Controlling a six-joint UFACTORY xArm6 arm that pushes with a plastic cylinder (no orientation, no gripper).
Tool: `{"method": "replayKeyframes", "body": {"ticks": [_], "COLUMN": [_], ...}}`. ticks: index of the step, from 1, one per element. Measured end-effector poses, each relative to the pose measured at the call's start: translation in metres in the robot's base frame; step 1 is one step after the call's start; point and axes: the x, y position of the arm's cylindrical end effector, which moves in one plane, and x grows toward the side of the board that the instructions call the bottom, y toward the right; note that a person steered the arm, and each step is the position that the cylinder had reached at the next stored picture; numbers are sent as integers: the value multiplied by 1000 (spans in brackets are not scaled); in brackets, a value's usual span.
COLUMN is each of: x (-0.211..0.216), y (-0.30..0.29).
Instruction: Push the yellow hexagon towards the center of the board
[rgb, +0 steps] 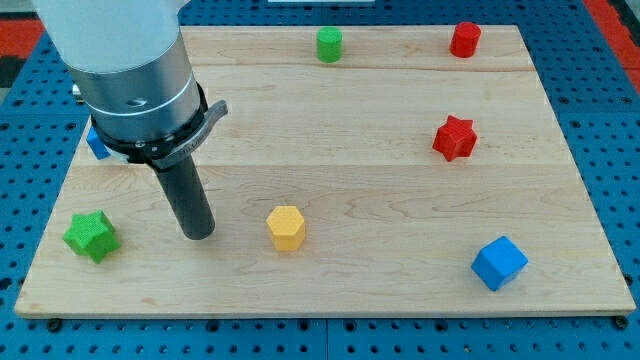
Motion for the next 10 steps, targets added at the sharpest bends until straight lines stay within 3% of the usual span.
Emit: {"method": "replayKeyframes", "body": {"ticks": [3,5,6,10], "x": [1,78,33,-114], "y": [2,43,97,99]}}
